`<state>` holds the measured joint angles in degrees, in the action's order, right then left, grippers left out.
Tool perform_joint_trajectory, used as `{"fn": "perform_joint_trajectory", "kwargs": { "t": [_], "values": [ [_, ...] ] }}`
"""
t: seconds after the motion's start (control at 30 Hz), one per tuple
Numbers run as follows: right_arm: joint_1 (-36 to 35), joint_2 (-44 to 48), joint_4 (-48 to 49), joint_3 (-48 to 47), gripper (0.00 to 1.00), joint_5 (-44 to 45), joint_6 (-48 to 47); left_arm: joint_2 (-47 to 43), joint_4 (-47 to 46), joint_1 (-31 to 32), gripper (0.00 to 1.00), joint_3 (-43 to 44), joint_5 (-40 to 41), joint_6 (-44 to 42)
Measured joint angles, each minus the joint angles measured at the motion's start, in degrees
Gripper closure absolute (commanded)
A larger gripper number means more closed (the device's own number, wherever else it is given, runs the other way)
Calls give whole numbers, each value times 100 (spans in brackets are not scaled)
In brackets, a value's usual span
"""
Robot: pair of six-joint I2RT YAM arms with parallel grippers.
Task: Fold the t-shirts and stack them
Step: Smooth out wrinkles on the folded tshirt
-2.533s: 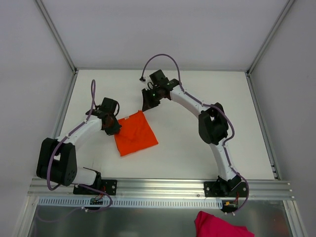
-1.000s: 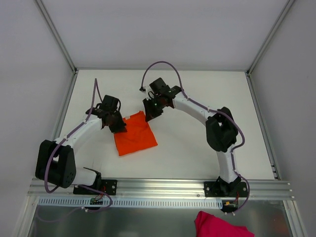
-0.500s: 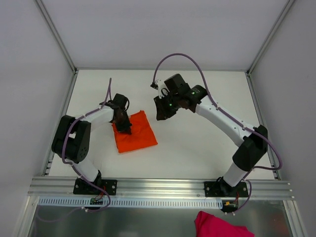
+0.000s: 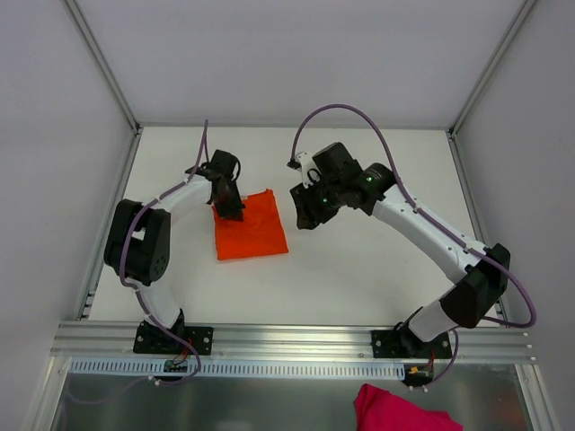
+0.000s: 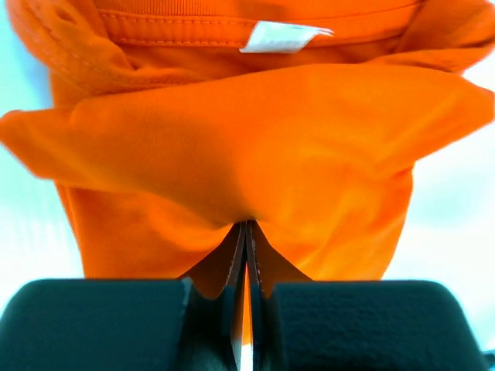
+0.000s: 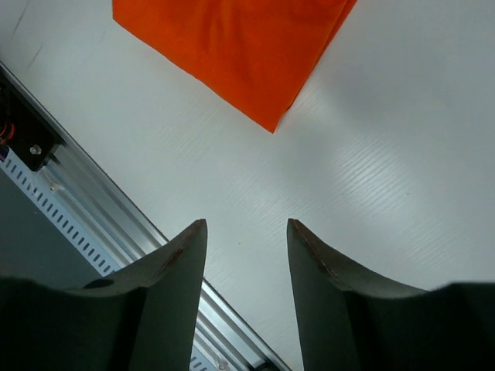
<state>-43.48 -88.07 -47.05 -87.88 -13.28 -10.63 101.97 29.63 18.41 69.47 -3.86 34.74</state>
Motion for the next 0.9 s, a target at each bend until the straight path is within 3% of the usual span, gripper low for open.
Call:
{"fn": "perform_joint_trajectory", "kwargs": {
  "t": [0.17,0.23,0.27,0.3,0.33,0.4,0.63,0.9],
  "values": [
    [0,81,109,297,20,350,9,-745,151,31,99,-61,-11,-26],
    [4,136,146,372,3,610,26,-1250,136,94,75,-240,-17,-13],
    [11,151,149,380,0,765,50,-1480,122,133,59,-341,-31,-2],
    [26,164,153,380,0,922,72,-1681,122,184,26,-439,-42,9],
    [57,173,164,380,0,1069,85,-1875,120,236,15,-553,-37,39],
    [199,184,146,358,0,1342,140,-2203,140,317,5,-800,-13,197],
    [898,111,-46,-90,0,2122,380,-2962,772,374,1,-1029,435,450],
    [1390,101,-11,-52,0,2037,529,-3576,1268,291,1,-750,887,636]
  ]
}}
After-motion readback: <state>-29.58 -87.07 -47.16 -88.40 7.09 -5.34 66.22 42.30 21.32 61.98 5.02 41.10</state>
